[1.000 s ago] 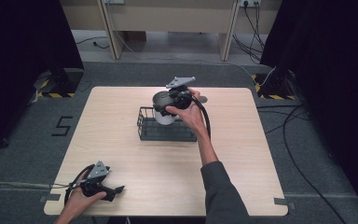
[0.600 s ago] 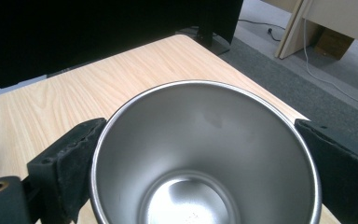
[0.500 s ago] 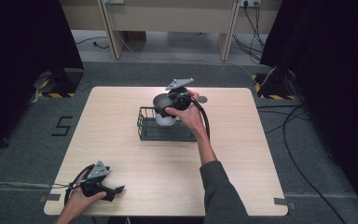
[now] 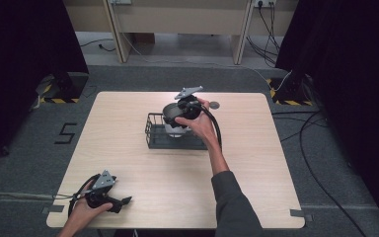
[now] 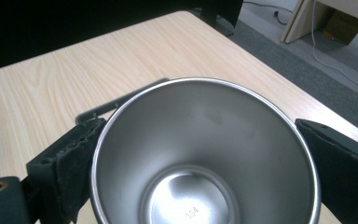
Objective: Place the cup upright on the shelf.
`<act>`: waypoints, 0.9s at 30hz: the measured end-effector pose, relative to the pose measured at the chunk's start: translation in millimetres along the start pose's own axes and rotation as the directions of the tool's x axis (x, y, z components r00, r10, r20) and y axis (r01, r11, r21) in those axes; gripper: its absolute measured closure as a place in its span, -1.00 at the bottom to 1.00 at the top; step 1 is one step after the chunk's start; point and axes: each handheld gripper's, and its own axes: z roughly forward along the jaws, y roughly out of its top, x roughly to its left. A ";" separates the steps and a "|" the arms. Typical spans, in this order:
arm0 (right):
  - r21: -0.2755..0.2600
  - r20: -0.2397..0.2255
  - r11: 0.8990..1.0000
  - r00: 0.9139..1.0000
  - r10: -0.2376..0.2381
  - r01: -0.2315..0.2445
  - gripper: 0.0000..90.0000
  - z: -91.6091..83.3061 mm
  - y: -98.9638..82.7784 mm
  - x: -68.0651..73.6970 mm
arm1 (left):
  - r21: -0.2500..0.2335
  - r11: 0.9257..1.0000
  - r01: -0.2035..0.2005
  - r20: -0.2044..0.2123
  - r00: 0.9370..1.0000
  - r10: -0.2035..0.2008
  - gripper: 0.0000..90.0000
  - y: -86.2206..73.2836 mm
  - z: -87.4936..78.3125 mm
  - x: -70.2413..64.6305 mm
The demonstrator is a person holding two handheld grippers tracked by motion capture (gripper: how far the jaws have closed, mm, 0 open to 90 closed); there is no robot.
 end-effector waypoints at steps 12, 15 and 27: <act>0.020 -0.005 1.000 1.000 0.014 -0.014 -0.87 2.4 -8.6 -1.9 | 0.003 1.000 -0.001 0.001 1.000 0.001 -1.00 0.1 -0.2 0.1; 0.019 0.003 1.000 1.000 0.012 -0.012 -0.87 2.4 -8.0 -1.0 | 0.001 1.000 -0.001 0.000 1.000 0.001 -1.00 0.0 0.0 0.1; -0.047 0.015 0.999 1.000 0.010 -0.009 -0.65 -7.5 0.8 1.7 | 0.001 1.000 -0.001 0.000 1.000 0.001 -1.00 0.1 -0.1 0.1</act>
